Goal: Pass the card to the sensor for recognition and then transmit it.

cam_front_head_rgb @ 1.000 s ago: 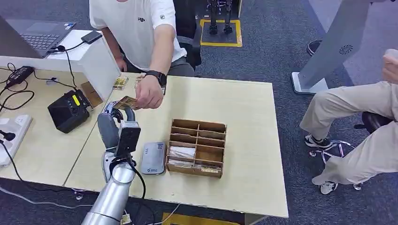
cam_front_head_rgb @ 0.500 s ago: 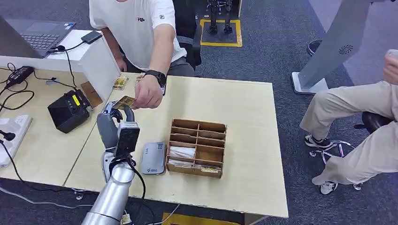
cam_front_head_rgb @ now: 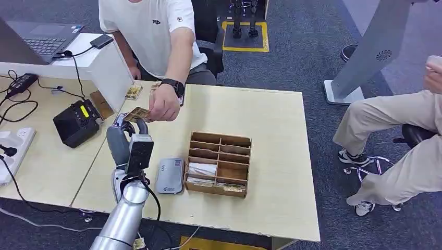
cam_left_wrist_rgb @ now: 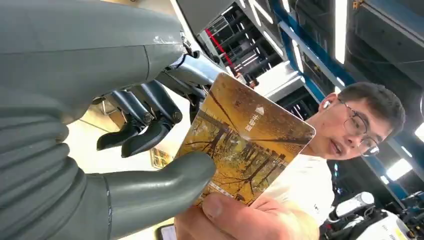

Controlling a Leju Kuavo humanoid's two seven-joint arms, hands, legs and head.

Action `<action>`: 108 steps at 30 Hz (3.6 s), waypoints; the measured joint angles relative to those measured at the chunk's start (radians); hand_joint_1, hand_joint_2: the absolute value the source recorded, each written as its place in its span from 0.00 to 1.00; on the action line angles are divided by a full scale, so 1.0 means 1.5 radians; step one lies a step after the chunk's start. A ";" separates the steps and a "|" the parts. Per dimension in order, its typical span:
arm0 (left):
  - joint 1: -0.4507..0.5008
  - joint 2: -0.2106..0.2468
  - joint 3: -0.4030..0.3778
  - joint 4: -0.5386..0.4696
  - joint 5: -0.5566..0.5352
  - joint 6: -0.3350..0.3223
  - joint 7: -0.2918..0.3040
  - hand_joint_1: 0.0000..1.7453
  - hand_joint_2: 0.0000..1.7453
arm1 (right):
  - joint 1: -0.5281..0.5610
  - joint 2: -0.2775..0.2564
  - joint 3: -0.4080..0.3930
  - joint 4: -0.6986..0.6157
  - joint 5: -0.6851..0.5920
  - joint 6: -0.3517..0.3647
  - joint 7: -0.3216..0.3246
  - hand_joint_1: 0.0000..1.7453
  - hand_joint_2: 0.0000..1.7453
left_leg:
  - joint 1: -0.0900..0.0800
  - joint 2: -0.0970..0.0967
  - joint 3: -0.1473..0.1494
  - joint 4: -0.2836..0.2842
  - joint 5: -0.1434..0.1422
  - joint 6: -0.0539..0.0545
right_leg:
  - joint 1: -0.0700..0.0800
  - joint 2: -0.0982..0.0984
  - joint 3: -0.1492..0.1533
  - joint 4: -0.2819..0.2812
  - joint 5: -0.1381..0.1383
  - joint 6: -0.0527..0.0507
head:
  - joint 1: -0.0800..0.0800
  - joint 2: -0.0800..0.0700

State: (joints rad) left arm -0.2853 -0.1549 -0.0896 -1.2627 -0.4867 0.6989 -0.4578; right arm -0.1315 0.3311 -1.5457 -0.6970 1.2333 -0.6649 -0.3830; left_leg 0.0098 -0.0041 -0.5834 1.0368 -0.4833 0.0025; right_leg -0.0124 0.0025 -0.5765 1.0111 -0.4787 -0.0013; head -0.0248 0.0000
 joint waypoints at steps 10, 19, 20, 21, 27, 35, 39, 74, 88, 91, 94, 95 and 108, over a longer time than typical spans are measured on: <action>0.000 -0.011 0.011 -0.003 0.009 0.000 -0.011 1.00 1.00 | 0.000 0.000 0.000 0.004 0.001 0.000 0.010 0.00 1.00 | 0.000 0.000 0.000 0.000 0.000 0.000 | 0.000 0.000 0.000 0.000 0.000 0.000 | 0.000 0.000; 0.003 -0.015 0.021 -0.007 0.022 0.000 -0.038 1.00 1.00 | 0.000 0.000 0.000 0.004 0.002 0.000 0.010 0.00 1.00 | 0.000 0.000 0.000 0.000 0.000 0.000 | 0.000 0.000 0.000 0.000 0.000 0.000 | 0.000 0.000; 0.003 -0.017 0.022 -0.008 0.023 0.000 -0.040 1.00 1.00 | 0.000 0.000 0.000 0.004 0.003 0.000 0.009 0.00 1.00 | 0.000 0.000 0.000 0.000 0.000 0.000 | 0.000 0.000 0.000 0.000 0.000 0.000 | 0.000 0.000; 0.003 -0.017 0.022 -0.009 0.021 0.000 -0.041 1.00 1.00 | 0.000 0.000 0.000 0.004 0.004 0.000 0.008 0.00 1.00 | 0.000 0.000 0.000 0.000 0.000 0.000 | 0.000 0.000 0.000 0.000 0.000 0.000 | 0.000 0.000; 0.012 -0.016 0.022 -0.022 0.018 0.000 -0.038 1.00 1.00 | 0.000 0.000 0.000 0.004 0.010 0.000 0.006 0.00 1.00 | 0.000 0.000 0.000 0.000 0.000 0.000 | 0.000 0.000 0.000 0.000 0.000 0.000 | 0.000 0.000; 0.014 -0.017 0.024 -0.028 0.049 0.000 -0.052 1.00 1.00 | 0.000 0.000 0.000 0.004 0.008 0.000 0.000 0.00 1.00 | 0.000 0.000 0.000 0.000 0.000 0.000 | 0.000 0.000 0.000 0.000 0.000 0.000 | 0.000 0.000; 0.014 -0.023 0.032 -0.030 0.044 0.000 -0.083 1.00 1.00 | 0.000 0.000 0.000 0.004 0.008 0.000 -0.002 0.00 1.00 | 0.000 0.000 0.000 0.000 0.000 0.000 | 0.000 0.000 0.000 0.000 0.000 0.000 | 0.000 0.000; 0.058 -0.007 -0.054 -0.159 0.055 0.000 -0.097 1.00 1.00 | 0.000 0.000 0.000 0.007 0.020 0.000 -0.013 0.00 1.00 | 0.000 0.000 0.000 0.000 0.000 0.000 | 0.000 0.000 0.000 0.000 0.000 0.000 | 0.000 0.000; 0.045 0.013 -0.054 -0.091 0.036 0.000 0.044 0.00 1.00 | 0.000 0.000 0.000 0.006 0.009 0.000 0.001 0.00 1.00 | 0.000 0.000 0.000 0.000 0.000 0.000 | 0.000 0.000 -0.001 0.000 0.000 0.000 | 0.000 0.000; 0.041 0.017 -0.054 -0.074 0.018 0.000 0.054 0.00 1.00 | 0.000 0.000 0.000 0.006 0.011 0.000 0.003 0.00 1.00 | 0.000 0.000 0.000 0.000 0.000 0.000 | 0.000 0.000 -0.001 0.000 0.000 0.000 | 0.000 0.000; 0.038 0.018 -0.052 -0.063 0.010 0.001 0.056 0.00 0.00 | 0.000 0.000 0.000 0.006 0.012 0.000 0.004 0.00 1.00 | 0.000 0.000 -0.001 0.000 0.000 0.000 | 0.000 0.000 -0.001 0.000 0.000 0.000 | 0.000 0.000; 0.037 0.018 -0.051 -0.059 0.008 0.001 0.054 0.00 0.00 | 0.000 0.000 0.000 0.006 0.012 0.000 0.004 0.00 1.00 | 0.000 0.000 -0.001 0.000 0.000 0.000 | 0.000 0.000 -0.001 0.000 0.000 0.000 | 0.000 0.000; 0.034 0.016 -0.033 -0.028 -0.012 0.001 0.045 0.00 1.00 | 0.000 0.000 0.000 0.006 0.013 0.000 0.004 0.00 1.00 | 0.000 0.000 0.000 0.000 0.000 0.000 | 0.000 0.000 -0.001 0.000 0.000 0.000 | 0.000 0.000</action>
State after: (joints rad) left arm -0.2347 -0.1316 -0.1388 -1.3050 -0.5055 0.7008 -0.3903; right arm -0.1316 0.3311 -1.5457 -0.6874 1.2524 -0.6649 -0.3773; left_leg 0.0099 -0.0041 -0.5841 1.0368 -0.4836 0.0029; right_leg -0.0124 0.0026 -0.5775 1.0111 -0.4787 -0.0013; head -0.0248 0.0000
